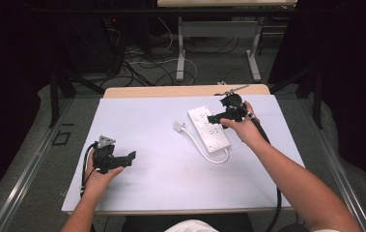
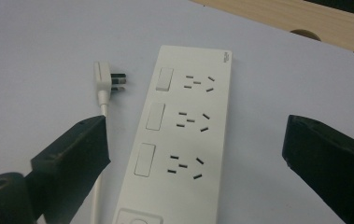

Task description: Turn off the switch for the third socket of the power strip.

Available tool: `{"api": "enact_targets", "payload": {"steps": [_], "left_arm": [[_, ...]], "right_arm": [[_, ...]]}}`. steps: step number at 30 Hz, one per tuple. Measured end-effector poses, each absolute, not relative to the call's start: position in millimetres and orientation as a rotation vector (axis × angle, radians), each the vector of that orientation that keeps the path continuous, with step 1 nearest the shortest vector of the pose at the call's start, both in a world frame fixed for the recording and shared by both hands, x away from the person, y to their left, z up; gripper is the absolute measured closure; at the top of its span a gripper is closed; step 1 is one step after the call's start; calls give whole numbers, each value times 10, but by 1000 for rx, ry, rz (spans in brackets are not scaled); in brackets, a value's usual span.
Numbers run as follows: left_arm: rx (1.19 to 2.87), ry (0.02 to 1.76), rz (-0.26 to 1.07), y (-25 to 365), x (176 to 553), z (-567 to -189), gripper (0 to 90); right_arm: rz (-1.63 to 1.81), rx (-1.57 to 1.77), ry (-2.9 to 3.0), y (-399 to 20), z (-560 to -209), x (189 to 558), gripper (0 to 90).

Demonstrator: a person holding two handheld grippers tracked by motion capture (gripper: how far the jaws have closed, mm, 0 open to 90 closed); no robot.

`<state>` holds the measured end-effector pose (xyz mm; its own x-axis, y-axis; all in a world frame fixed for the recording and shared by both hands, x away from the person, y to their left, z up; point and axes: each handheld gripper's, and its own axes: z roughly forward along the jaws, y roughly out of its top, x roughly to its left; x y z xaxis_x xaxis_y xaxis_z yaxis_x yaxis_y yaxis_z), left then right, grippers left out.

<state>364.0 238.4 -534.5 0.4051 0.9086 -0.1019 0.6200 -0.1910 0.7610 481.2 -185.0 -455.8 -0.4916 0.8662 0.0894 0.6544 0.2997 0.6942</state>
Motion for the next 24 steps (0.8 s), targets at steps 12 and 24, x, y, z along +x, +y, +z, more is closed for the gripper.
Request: {"api": "enact_targets", "payload": {"steps": [12, 24], "left_arm": [[1912, 1302, 496, 2369, 3640, -5348, 60], [1919, 1302, 493, 2375, 3631, -5340, 60]], "right_arm": [[1009, 1329, 2257, -1946, -4586, 4575, 0], [1050, 1288, 2266, -2032, -4705, 4337, 0]]}}
